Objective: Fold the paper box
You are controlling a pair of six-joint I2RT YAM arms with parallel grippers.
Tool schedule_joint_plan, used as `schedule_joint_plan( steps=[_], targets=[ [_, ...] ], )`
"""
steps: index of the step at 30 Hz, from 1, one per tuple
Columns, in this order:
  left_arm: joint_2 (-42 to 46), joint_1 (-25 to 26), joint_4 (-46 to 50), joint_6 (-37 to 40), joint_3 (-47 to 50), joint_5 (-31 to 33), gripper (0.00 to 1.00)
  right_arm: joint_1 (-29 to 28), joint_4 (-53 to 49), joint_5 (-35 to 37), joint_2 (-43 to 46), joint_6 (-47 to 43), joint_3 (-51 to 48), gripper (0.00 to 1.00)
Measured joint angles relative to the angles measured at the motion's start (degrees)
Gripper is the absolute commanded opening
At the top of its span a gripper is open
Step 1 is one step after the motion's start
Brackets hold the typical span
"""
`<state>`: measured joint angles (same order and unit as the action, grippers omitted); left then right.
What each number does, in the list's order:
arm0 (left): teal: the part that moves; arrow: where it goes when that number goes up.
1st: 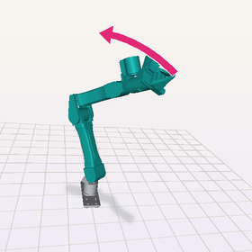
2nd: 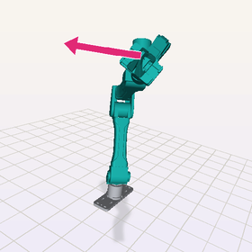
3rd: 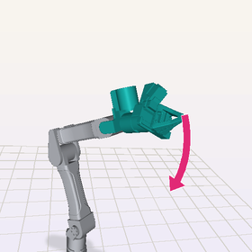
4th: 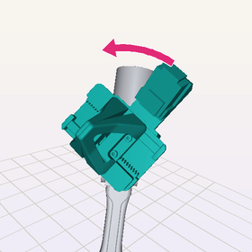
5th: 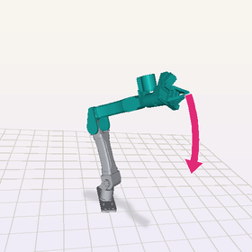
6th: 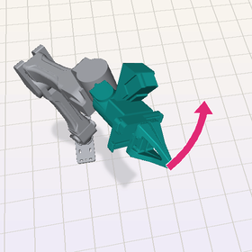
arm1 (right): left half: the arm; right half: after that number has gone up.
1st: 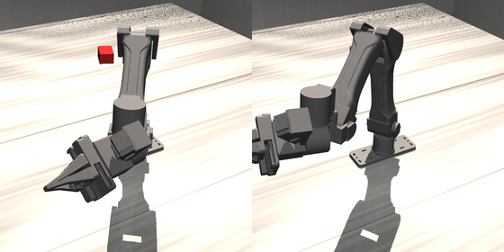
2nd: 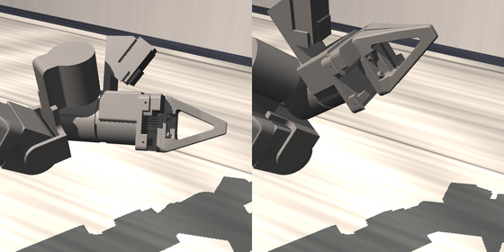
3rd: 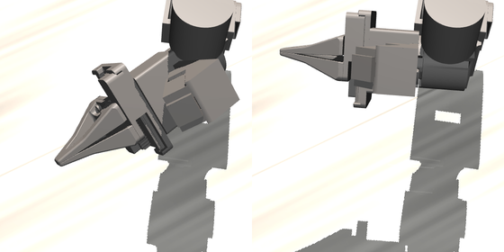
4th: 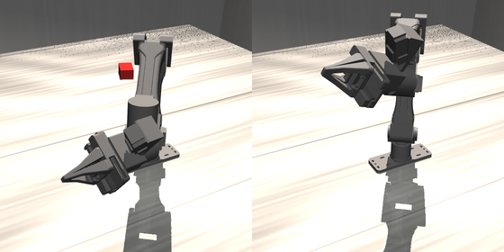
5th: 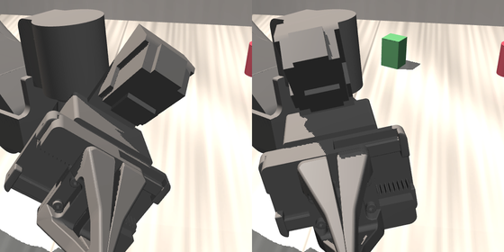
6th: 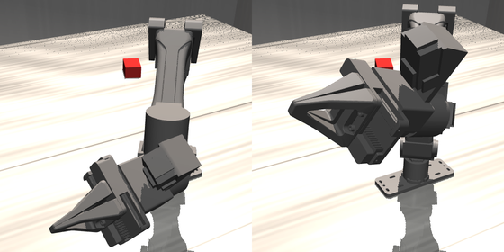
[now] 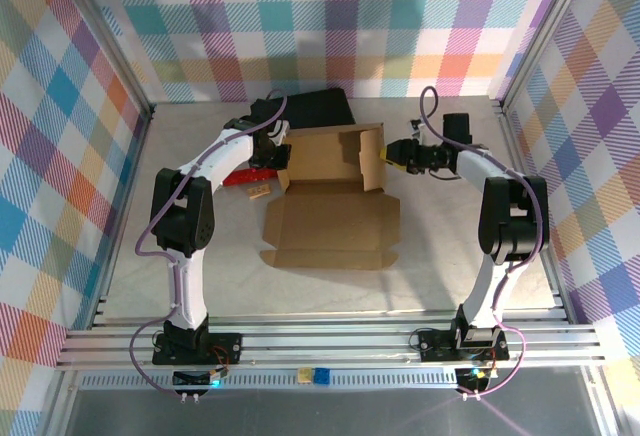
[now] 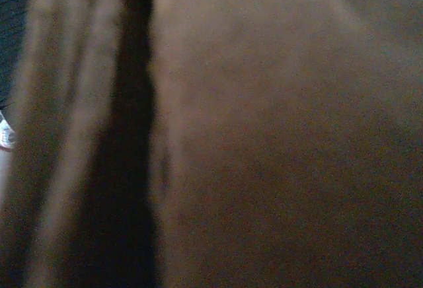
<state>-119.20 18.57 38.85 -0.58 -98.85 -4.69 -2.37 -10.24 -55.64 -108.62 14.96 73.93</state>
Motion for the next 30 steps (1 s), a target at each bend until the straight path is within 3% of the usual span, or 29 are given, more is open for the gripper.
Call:
schedule_joint_plan(
  steps=[23,30],
  targets=[
    [0.00,0.28,0.55,1.51,-0.42,-0.39,0.00,0.04,-0.79,-1.31,1.90,-0.92,0.07,0.70],
    [0.00,0.39,0.68,1.97,-0.42,-0.42,0.00,0.07,-2.60,-1.70,2.03,-3.32,0.52,0.69]
  ],
)
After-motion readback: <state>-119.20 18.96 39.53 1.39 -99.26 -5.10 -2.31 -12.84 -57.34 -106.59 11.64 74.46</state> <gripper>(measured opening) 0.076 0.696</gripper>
